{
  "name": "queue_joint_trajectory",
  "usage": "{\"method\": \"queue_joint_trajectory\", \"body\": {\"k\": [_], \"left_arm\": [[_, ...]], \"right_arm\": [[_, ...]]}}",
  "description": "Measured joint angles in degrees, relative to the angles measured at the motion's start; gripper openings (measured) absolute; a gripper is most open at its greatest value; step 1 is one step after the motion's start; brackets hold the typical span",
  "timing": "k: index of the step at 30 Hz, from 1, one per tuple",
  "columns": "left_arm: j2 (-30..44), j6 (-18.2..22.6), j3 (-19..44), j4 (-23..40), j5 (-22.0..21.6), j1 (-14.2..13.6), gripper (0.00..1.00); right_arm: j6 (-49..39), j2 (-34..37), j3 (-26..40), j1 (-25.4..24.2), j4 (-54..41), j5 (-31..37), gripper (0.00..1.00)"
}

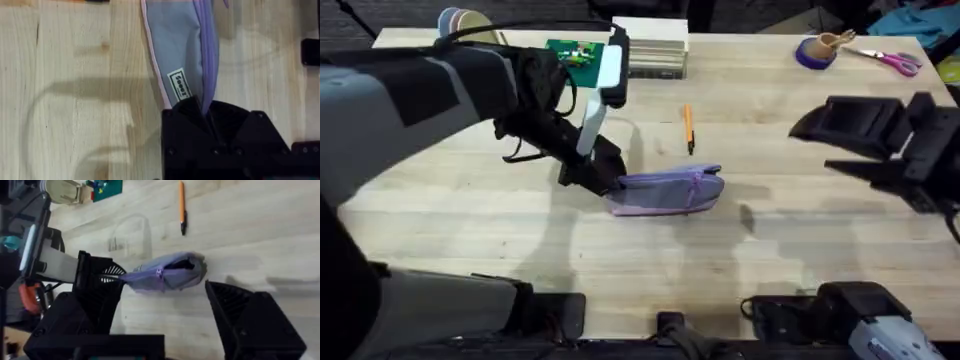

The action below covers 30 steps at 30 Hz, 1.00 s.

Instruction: Unzip the bag, pick up the pens from the table one at a time and place them inside, then zip the bag closed.

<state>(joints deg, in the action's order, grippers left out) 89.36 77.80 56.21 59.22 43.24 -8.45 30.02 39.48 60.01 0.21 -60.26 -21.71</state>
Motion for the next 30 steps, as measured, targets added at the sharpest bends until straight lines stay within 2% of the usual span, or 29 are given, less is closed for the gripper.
{"method": "queue_joint_trajectory", "body": {"k": [7,13,17,20,24,30], "left_arm": [[0.0,0.0,0.0,0.0,0.0,0.0,0.043],[0.0,0.0,0.0,0.0,0.0,0.0,0.043],[0.0,0.0,0.0,0.0,0.0,0.0,0.043],[0.0,0.0,0.0,-0.1,0.0,0.0,0.043],[0.0,0.0,0.0,-0.1,0.0,0.0,0.043],[0.0,0.0,0.0,-0.1,0.0,0.0,0.043]], "right_arm": [[2.2,0.0,0.0,0.0,-6.3,-3.9,0.998],[2.4,0.0,0.0,1.2,-7.5,-4.9,0.998],[1.0,0.0,0.0,4.6,-7.5,-4.9,0.998],[0.4,0.0,0.0,10.8,-7.4,-3.2,0.997],[1.0,0.0,-0.3,13.7,-6.1,-2.1,0.997],[4.6,0.0,-5.8,18.8,0.3,-1.5,0.998]]}}
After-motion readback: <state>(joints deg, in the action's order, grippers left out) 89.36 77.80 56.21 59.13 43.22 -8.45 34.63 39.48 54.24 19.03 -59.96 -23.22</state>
